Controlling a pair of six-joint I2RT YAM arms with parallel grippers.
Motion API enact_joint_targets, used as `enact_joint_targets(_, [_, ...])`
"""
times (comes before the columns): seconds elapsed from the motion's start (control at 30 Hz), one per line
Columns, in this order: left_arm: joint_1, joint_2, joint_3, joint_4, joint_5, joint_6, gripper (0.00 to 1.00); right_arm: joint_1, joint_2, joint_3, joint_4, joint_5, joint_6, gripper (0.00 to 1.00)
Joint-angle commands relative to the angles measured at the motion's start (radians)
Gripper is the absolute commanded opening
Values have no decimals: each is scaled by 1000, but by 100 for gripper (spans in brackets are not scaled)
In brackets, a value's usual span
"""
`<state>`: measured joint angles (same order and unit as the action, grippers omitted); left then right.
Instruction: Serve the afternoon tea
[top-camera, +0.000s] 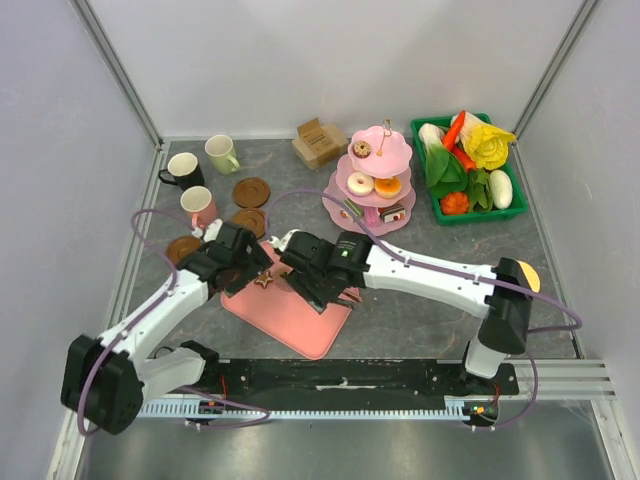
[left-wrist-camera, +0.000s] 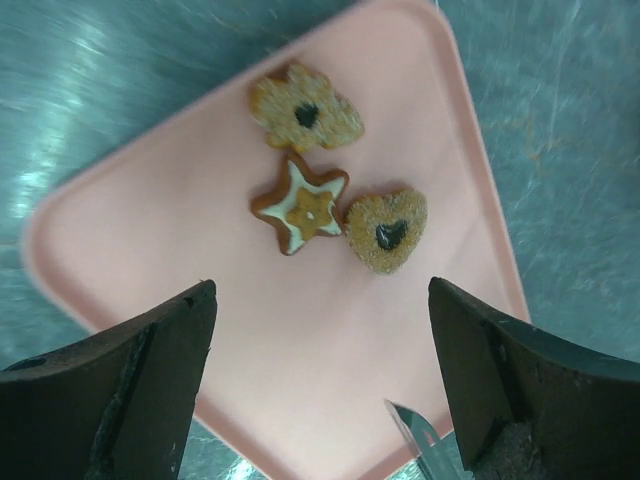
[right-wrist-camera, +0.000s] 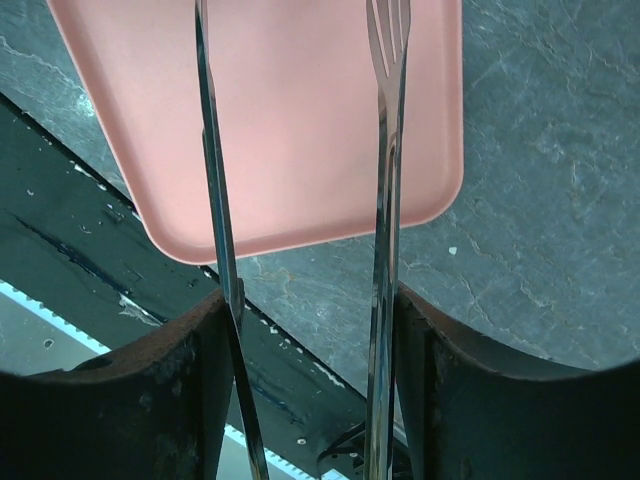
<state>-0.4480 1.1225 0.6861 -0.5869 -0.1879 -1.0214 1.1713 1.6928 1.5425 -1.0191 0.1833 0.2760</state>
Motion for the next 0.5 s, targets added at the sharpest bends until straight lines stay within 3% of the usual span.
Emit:
enact_joint_targets(0.0, [90, -145, 81, -218, -140, 3, 93, 33, 73, 97, -76, 30, -46, 65])
enact_joint_targets(0.23, [152, -329, 105, -283, -87, 58, 94, 50, 171, 172, -55, 93, -87, 65])
enact_joint_targets(0.47, [152, -374, 112, -324, -48, 101, 94, 87, 298, 368, -121, 125, -210, 66])
